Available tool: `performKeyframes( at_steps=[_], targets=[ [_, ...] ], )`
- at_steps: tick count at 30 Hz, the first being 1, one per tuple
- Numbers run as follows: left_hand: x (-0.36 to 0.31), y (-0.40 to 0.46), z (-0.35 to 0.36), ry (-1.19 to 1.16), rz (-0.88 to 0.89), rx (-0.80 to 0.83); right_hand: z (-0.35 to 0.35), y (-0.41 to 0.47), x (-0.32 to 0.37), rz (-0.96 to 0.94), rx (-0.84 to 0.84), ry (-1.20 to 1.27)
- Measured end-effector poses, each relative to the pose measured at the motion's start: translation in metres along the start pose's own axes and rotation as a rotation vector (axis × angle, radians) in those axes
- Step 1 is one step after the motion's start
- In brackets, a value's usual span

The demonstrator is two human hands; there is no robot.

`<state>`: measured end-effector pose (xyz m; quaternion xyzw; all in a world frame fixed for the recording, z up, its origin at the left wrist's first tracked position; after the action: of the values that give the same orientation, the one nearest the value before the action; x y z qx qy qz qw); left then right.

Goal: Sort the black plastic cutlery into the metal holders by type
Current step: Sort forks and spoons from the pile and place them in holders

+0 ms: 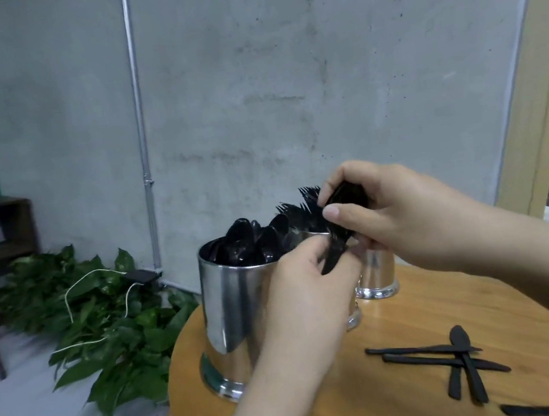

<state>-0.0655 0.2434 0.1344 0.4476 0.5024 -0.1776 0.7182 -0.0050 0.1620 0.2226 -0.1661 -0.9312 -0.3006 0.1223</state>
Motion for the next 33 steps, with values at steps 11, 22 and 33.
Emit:
performKeyframes(
  at_steps=[11,22,33],
  targets=[
    [-0.040,-0.033,-0.124,0.181,0.364,-0.508,-0.036,0.051,0.054,-0.120,-0.346,0.044],
    [0.005,-0.012,-0.111,0.496,0.033,-0.060,0.030,0.091,0.028,0.020,-0.147,-0.234],
    [0.015,-0.002,-0.104,0.510,0.040,-0.047,0.076,0.079,0.034,0.055,0.083,-0.328]
  ],
)
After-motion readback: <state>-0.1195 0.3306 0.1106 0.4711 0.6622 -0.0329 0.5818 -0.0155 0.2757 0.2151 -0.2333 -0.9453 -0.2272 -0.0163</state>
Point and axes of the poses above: each hand's wrist, its own y-axis towards the middle knuckle, its own z-axis out of the palm, x = y × z, the point moved 7 cm from there along y, towards the middle knuckle, and after that the axes turned 5 degrees about -y, right-handed, at the moved point
